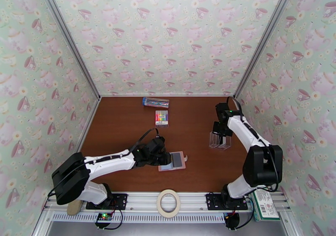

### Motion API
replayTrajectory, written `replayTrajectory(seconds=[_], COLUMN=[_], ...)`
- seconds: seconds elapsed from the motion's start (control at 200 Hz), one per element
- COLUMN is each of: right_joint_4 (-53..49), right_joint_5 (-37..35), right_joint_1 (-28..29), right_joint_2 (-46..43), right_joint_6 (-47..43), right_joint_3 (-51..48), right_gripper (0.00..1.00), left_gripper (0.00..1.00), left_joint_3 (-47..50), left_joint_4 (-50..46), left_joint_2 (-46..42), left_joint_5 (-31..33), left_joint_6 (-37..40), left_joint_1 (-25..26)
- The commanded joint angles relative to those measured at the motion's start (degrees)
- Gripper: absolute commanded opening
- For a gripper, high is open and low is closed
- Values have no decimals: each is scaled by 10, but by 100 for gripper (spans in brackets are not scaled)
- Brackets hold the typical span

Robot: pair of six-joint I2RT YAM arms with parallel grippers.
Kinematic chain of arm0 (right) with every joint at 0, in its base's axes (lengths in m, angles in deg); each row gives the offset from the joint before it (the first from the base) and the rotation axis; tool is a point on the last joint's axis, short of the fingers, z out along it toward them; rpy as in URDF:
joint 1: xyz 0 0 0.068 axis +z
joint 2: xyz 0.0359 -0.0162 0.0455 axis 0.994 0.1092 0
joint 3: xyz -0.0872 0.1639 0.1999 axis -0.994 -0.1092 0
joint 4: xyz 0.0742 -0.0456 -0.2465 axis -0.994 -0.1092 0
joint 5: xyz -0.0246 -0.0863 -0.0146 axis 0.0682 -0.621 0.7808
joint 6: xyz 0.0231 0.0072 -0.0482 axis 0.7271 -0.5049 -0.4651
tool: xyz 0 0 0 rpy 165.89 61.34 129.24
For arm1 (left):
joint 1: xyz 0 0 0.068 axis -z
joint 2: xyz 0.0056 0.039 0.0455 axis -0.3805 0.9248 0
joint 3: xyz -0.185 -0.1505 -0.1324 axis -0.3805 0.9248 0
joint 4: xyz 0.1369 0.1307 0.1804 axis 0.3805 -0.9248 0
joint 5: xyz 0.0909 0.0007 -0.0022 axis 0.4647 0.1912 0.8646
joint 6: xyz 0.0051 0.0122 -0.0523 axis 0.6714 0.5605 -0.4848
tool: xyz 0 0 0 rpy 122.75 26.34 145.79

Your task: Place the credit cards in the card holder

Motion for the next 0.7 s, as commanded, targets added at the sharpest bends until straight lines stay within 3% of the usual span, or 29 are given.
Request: replayTrajectory(seconds=[0.0, 0.155, 0.24, 0.451, 0.696], right_joint_4=[-2, 2, 25, 71, 152], right_joint_5=[38, 92, 161, 283, 412], right_joint_1=[-1, 5, 14, 87, 165], right_joint_2=[-41, -87, -122, -189, -302], right_joint_6=[12, 18, 17, 7, 10], right_joint_3=[-17, -28, -37, -46, -94], right_gripper=[0, 0, 0, 0, 0], left_gripper=[40, 41, 40, 43, 59], left_joint_3=[-10, -11, -10, -6, 16], left_joint_4=[-10, -15, -18, -20, 24], left_joint_2=[-18, -39, -57, -141, -239], left_joint_5=[19, 25, 35, 45, -5], left_joint_6=[3, 10, 17, 65, 119], left_joint_1=[4, 4, 4, -7, -23])
